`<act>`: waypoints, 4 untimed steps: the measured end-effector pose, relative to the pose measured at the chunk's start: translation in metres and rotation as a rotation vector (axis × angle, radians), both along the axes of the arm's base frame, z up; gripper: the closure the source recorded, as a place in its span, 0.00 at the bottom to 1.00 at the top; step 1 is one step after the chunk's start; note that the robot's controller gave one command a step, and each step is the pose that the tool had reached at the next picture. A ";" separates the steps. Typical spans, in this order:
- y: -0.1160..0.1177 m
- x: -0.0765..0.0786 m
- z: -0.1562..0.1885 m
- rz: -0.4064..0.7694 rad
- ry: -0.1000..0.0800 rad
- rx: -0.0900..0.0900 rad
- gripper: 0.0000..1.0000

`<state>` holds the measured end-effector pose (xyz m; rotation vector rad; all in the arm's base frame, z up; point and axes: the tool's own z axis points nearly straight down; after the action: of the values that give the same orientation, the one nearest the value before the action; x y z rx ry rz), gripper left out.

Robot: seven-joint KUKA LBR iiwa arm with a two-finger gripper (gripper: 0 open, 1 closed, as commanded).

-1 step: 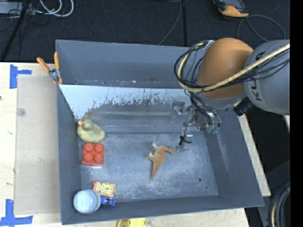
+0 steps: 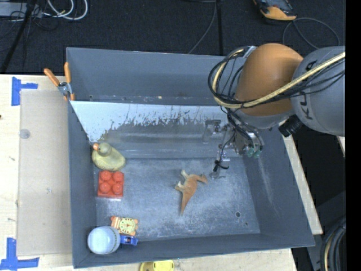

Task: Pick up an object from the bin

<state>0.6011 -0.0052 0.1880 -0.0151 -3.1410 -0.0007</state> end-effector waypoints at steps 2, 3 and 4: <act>0.018 -0.032 -0.042 0.316 0.007 0.001 0.00; 0.020 -0.013 -0.074 0.678 -0.007 -0.002 0.00; 0.020 -0.022 -0.110 1.033 0.008 0.008 1.00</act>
Offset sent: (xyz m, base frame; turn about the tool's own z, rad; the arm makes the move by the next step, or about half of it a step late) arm -0.0399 0.0376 -0.0511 -0.6371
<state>0.5793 0.0147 0.0781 1.5346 -2.7311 -0.0119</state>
